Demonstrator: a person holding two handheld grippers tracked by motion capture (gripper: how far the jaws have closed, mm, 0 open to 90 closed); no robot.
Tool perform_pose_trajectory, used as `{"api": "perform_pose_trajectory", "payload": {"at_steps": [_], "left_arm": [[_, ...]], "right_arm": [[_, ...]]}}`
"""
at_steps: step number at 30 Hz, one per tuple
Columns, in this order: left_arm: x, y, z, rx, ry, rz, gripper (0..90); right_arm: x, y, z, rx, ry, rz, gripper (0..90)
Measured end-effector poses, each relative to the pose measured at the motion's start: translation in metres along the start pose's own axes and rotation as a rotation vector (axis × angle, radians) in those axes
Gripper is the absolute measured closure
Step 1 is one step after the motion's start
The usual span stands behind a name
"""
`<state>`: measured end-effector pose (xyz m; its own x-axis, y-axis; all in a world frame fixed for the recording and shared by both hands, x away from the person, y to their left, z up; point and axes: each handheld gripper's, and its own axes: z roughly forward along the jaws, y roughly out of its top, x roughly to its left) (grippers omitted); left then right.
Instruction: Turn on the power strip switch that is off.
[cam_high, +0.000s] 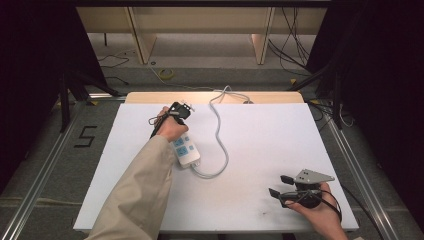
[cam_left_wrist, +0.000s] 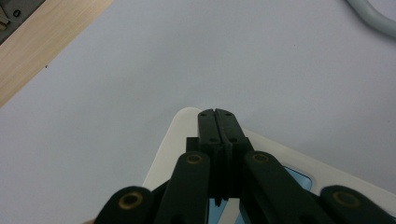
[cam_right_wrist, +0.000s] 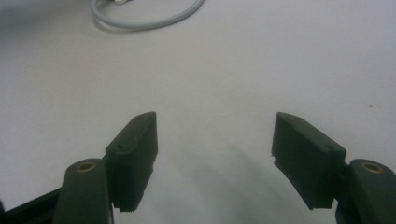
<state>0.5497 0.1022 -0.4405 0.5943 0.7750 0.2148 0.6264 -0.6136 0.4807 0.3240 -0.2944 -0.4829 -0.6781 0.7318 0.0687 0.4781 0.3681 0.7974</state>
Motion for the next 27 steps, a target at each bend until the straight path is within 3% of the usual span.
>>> {"api": "perform_pose_trajectory", "payload": {"at_steps": [20,27], "left_arm": [[0.0003,0.0015,0.0021,0.02,0.018,-0.003,89.8],[-0.0019,0.0056,0.0018,0.033,0.021,0.022,89.8]], "right_arm": [[0.0004,0.0002,-0.0003,0.001,-0.001,-0.002,32.3],[0.0005,0.0001,-0.0006,0.0,-0.002,-0.003,32.2]]}}
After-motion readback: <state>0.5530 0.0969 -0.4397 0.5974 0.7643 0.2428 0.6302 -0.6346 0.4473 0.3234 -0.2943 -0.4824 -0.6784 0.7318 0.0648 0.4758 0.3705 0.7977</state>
